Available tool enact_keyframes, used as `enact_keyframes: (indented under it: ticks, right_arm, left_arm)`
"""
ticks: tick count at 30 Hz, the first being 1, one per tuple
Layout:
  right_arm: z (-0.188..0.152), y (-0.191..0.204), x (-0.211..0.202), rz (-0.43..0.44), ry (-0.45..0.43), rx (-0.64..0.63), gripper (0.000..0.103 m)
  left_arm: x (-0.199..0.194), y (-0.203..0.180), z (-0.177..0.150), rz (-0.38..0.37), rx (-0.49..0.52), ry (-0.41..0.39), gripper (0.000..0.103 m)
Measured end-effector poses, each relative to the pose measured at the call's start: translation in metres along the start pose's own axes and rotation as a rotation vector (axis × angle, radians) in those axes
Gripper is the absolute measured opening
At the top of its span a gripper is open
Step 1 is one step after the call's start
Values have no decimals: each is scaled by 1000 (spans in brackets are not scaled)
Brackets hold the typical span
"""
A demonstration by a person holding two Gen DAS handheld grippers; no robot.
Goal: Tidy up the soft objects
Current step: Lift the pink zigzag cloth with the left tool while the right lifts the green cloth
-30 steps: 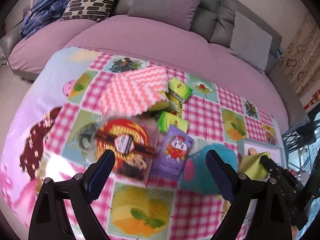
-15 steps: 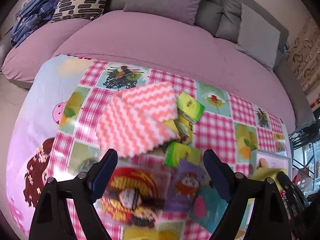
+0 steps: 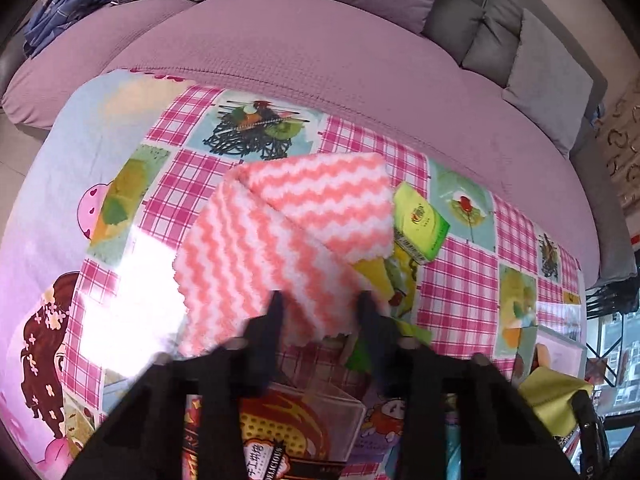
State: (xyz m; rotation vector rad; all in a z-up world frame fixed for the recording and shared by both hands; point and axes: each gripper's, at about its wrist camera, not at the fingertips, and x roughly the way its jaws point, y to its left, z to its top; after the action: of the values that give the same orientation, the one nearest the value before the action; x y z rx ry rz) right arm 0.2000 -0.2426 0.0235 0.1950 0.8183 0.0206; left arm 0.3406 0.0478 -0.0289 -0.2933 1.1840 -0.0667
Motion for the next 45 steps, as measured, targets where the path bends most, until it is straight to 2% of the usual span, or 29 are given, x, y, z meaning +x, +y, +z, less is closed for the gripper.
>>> enact_keyframes:
  ticks: [3,5,9,14,20,26,35,41,45]
  right_arm:
    - [-1,-1,1,1,5,2,4]
    - [-1,-2,2,5,9,3,4]
    - [0,-1,-2,18,1,2,4]
    - [3,3,-17,66,-44,-6,4]
    - [8,13,-46,136,-138,-30,4]
    - [10,16,-67,152,-189,-33,4]
    - [11,-1,-89,137,-235,-17,4]
    - [12,-30,-110,87,-265,26,4]
    - [11,-57,-129,26,-302,63,4]
  left_arm:
    - [3,3,1,6,-12,3,9]
    - [6,6,0,6,-24,6,6]
    - [3,11,-3,10,-38,-19,4]
    - [-24,13,-8,-19,-35,-104,4]
    - [-80,8,-15,-35,2,-257,4]
    - [-139,-2,-24,-53,49,-397,4]
    - [-216,-47,-43,-95,178,-556,4]
    - [-250,-87,-65,-135,274,-623,4]
    - [-264,-123,-83,-192,353,-649,4]
